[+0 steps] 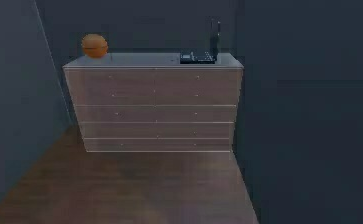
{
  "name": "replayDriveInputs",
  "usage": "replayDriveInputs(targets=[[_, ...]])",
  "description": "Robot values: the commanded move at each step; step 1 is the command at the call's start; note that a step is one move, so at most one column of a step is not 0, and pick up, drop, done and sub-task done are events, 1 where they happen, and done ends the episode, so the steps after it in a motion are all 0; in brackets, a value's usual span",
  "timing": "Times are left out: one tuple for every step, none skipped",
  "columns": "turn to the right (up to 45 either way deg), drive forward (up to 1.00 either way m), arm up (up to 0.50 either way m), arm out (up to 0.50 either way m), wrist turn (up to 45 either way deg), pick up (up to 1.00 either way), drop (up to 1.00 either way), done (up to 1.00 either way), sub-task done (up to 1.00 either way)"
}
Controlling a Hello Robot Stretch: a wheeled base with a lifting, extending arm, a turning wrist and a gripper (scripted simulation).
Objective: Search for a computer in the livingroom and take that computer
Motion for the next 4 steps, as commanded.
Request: replayDriveInputs(targets=[[45.0,0.0,0.0,0.0,0.0,0.0,0.0,0.0,0.0],[45.0,0.0,0.0,0.0,0.0,0.0,0.0,0.0,0.0],[6.0,0.0,0.0,0.0,0.0,0.0,0.0,0.0,0.0],[0.0,0.1,0.0,0.0,0.0,0.0,0.0,0.0,0.0]])
